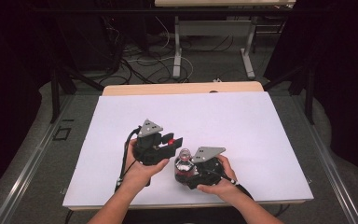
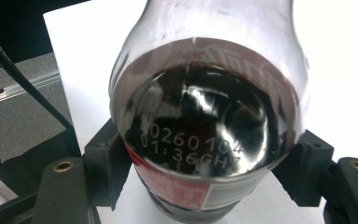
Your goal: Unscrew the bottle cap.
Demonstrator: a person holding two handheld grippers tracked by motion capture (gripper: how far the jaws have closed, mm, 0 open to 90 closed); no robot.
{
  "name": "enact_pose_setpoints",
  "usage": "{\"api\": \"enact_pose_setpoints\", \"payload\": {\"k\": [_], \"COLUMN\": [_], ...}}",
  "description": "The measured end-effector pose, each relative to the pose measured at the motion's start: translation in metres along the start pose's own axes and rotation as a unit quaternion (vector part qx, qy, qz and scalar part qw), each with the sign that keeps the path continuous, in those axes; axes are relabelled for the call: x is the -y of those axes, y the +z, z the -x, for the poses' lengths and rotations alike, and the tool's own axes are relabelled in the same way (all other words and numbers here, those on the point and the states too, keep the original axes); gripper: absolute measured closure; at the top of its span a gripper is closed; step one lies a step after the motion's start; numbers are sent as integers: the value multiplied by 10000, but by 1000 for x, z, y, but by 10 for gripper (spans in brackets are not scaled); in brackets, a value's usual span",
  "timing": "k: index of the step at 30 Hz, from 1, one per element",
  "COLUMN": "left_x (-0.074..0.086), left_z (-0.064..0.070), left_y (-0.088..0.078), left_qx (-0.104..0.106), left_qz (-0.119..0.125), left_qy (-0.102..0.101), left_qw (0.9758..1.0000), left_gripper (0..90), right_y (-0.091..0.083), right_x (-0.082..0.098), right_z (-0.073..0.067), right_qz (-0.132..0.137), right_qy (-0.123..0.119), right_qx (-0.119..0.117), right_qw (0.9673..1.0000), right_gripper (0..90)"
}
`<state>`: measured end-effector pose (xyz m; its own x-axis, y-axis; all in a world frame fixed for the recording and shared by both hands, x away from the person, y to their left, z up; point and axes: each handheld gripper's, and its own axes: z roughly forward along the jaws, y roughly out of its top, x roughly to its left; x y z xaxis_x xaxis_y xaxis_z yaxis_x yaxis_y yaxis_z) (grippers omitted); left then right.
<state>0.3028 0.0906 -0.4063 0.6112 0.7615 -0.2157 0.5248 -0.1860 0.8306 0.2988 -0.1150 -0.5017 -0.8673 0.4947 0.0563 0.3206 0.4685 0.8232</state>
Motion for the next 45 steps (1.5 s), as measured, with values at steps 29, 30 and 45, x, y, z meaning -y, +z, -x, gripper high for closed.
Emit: {"api": "enact_pose_setpoints", "payload": {"k": [29,30,45], "left_x": [20,21,25], "left_z": [-79,-80,-91], "left_y": [-9,-9,-13], "left_qx": [-715,-706,-776], "left_qz": [65,61,122], "left_qy": [-931,-916,-1043], "left_qw": [9931,9933,9914], "left_gripper": [614,614,614], "right_y": [12,14,50], "right_x": [-33,-36,-66], "right_z": [78,82,126], "right_qz": [122,160,110], "right_qy": [635,689,985], "right_qx": [1115,1187,1741], "right_qw": [9917,9904,9797], "right_gripper": [288,287,287]}}
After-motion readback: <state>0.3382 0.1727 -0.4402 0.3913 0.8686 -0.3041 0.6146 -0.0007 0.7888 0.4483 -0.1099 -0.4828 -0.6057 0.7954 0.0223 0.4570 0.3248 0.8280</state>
